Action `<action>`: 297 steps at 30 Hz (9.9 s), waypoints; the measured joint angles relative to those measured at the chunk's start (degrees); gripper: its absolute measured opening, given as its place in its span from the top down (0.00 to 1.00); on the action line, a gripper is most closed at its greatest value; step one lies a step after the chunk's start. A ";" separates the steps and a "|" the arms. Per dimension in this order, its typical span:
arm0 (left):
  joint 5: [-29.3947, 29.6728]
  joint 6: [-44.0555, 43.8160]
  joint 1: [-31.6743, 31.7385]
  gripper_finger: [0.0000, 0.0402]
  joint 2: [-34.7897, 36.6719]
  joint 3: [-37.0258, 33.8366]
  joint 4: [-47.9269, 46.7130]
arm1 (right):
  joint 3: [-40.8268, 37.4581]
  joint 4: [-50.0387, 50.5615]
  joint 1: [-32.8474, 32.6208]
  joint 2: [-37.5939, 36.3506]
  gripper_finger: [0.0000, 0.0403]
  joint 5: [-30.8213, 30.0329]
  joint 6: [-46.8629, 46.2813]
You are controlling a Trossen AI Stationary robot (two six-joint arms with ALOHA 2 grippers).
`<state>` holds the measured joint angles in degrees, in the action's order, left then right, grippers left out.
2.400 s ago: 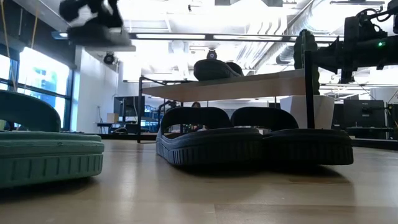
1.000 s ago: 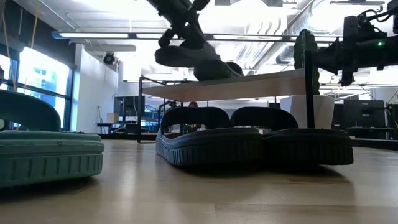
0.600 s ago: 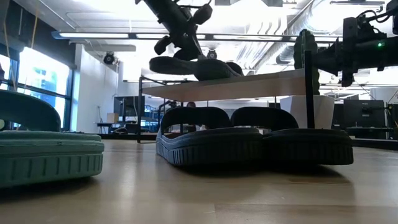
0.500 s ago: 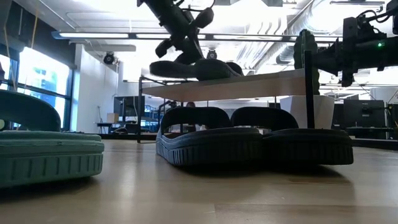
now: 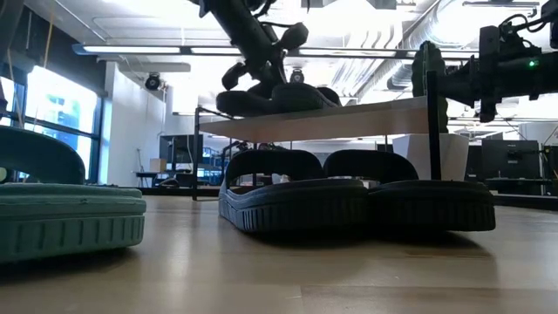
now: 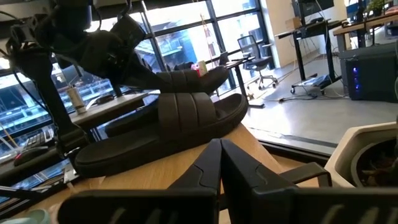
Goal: Pick and place slides into the shelf
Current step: Put the black slide on the shelf, then adjust the black slide on the shelf, then put the green slide under the shelf
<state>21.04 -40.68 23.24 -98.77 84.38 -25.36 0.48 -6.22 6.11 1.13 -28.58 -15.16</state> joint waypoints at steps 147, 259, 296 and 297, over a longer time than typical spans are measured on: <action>-14.34 32.50 -8.26 0.78 20.29 0.00 -16.72 | 58.50 32.06 2.97 77.72 1.00 26.68 10.44; -26.82 -66.78 -65.61 0.78 -11.07 -0.02 -45.05 | 57.51 51.89 2.56 44.22 1.00 30.34 6.19; -32.27 -59.96 -64.78 0.78 -11.05 -0.02 -38.30 | 57.51 51.89 2.56 44.22 1.00 30.34 6.19; -32.37 -59.95 -64.79 0.78 -11.05 -0.02 -38.41 | 57.51 51.89 2.56 44.22 1.00 30.34 6.19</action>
<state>-11.33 -100.63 -41.55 -109.82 84.36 -63.77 58.00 45.67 8.67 45.34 1.76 -8.97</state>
